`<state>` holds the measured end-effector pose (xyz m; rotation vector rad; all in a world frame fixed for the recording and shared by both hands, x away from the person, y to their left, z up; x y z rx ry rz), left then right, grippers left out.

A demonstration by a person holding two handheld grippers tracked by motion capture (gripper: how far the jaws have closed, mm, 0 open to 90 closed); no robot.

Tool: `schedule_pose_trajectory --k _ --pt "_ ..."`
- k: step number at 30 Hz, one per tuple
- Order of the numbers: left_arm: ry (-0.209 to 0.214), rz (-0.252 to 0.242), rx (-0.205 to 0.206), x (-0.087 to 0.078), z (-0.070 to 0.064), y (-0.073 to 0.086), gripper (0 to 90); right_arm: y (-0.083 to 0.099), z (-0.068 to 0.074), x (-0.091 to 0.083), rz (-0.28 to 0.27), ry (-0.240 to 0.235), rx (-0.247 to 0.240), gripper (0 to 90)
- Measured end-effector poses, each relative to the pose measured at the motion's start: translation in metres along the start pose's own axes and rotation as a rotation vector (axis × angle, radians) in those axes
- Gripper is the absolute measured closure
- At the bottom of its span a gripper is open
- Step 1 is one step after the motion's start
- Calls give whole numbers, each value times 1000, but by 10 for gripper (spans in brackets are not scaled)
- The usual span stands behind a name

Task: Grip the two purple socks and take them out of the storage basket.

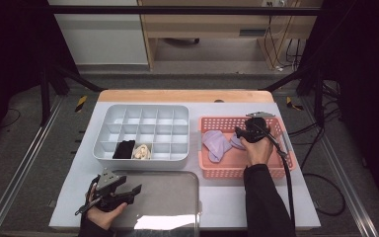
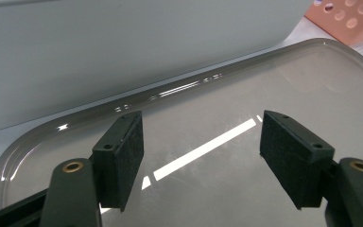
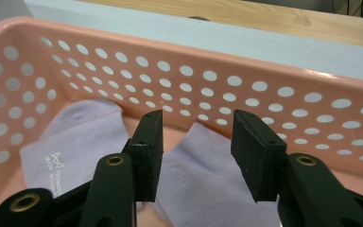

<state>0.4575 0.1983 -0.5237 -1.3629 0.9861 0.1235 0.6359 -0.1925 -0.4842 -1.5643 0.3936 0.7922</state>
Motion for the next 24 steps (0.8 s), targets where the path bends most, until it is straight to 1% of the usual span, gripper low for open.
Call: schedule_pose_trajectory --k 6,8,10,15,20,24 --pt "-4 6 -3 0 1 1 306 5 -2 5 34 6 -4 546" --pt "-3 7 -3 0 1 1 306 8 -3 7 56 3 5 553" --pt "-4 7 -2 0 1 1 305 11 -4 10 81 11 2 560" --pt "-4 6 -3 0 1 1 306 17 -7 14 118 11 4 555" --pt "-3 6 -1 0 0 1 306 22 -5 18 153 5 4 549" --pt "-3 6 -2 0 1 1 306 29 -4 23 202 -1 6 543"
Point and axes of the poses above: each handheld gripper's, and its own axes: x roughly forward along the jaws, y roughly out of its underside, z roughly to its left, the point moved 9 cm from there along x, roughly forward along the jaws, and after that the axes turned 4 degrees about z, right-handed, at the moved point
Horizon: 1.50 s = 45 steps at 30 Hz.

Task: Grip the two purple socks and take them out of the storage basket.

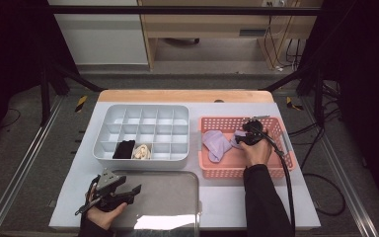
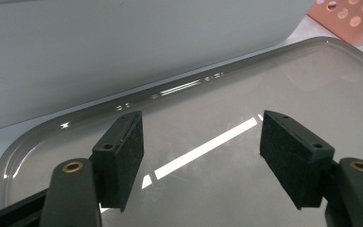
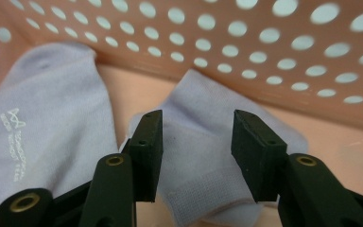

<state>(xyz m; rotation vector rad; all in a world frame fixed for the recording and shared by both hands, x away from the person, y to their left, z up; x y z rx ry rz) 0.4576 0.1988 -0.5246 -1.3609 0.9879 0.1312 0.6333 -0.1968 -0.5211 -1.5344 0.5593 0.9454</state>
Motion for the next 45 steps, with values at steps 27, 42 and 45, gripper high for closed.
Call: schedule_pose_trajectory --k 27,42,45 --pt "3 3 5 0 -2 0 310 10 -3 4 97 0 39 816" --pt "7 6 4 1 -3 0 309 -14 4 -42 -64 -92 46 826" --pt "7 6 3 1 -3 0 310 -15 6 -54 -93 -110 45 826"
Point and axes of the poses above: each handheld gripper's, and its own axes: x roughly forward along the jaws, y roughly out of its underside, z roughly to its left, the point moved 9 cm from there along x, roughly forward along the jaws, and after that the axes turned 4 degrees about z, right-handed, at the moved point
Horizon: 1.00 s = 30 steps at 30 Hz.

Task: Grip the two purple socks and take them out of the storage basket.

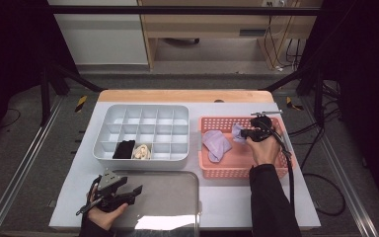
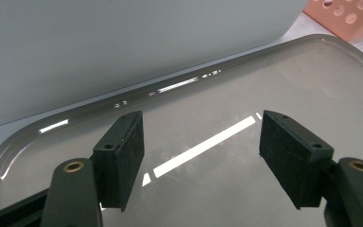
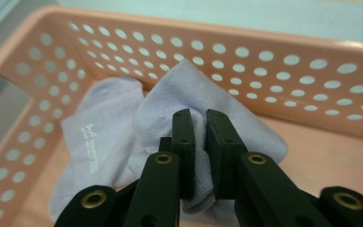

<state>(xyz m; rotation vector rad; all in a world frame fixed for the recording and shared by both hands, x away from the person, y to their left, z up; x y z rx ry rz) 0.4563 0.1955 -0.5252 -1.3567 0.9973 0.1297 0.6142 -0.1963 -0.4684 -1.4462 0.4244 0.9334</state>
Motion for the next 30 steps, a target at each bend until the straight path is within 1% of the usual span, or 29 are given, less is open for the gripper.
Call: schedule_pose_trajectory --k 4,7,10,16,17,20,21,24,25,27,30 --pt "-1 4 -1 1 0 0 310 -3 4 -18 -51 -20 -12 826" --pt "-1 5 1 1 0 1 310 -4 11 -32 -90 -39 -27 825" --pt "-2 4 1 1 -1 1 310 -3 20 -47 -122 -54 -56 825" --pt "-3 0 1 0 -1 0 310 4 45 -73 -179 -98 -119 825" --pt "-3 0 0 0 -1 0 310 6 50 -79 -195 -105 -135 825" --pt "-3 -1 -1 0 -1 0 310 11 63 -94 -237 -135 -154 825" --pt "-3 -1 -1 0 -1 -1 310 13 67 -99 -250 -141 -171 825" --pt "-4 -4 -2 -1 -1 -1 309 20 79 -111 -276 -173 -199 825" --pt "-5 -5 -2 -1 -2 -1 309 23 84 -115 -287 -192 -206 825" --pt "-5 -6 -1 -2 -2 -2 309 30 91 -119 -290 -228 -206 825" --pt "-5 -7 -2 -2 -2 -2 309 41 96 -121 -289 -243 -213 824"
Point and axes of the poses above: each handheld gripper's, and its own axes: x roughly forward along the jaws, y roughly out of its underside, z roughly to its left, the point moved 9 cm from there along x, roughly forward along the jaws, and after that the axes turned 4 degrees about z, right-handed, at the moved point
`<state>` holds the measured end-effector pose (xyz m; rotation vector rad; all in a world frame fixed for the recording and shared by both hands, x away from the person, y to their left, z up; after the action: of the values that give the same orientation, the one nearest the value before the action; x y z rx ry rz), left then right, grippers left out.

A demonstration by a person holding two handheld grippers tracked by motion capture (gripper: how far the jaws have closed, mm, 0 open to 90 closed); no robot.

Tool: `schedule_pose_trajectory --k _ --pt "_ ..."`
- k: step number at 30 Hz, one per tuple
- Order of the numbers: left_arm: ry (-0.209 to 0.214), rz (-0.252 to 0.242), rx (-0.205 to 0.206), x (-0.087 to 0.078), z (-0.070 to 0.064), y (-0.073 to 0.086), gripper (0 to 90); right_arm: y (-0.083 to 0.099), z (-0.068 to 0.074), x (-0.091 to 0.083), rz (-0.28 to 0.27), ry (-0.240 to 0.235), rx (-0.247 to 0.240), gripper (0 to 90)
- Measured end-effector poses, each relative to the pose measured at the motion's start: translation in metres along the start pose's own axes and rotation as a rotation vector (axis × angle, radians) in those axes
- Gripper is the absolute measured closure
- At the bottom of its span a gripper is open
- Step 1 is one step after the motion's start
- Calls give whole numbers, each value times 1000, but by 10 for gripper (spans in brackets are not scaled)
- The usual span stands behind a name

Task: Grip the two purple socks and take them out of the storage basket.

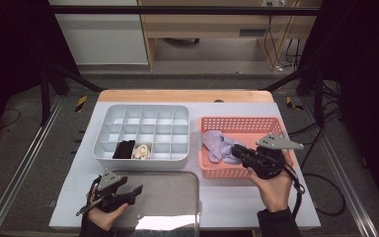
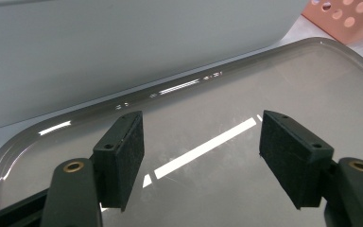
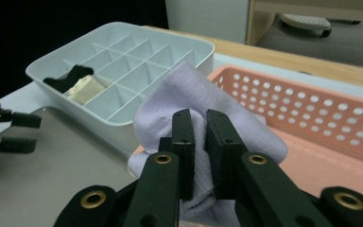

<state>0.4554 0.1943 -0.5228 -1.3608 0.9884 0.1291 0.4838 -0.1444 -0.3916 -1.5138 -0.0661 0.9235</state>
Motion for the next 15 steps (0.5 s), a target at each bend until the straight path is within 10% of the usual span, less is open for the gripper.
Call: schedule_pose_trajectory --k 15 --pt "-1 2 -3 0 0 0 309 52 31 -6 41 -96 -40 823"
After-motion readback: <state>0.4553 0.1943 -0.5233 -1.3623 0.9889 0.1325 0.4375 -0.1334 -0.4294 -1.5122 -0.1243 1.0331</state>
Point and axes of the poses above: each handheld gripper's, and its own axes: x roughly forward along the jaws, y roughly out of its underside, z roughly to its left, the point moved 9 cm from there along x, roughly forward along the jaws, and after that the axes turned 4 degrees about z, right-handed, at the moved point
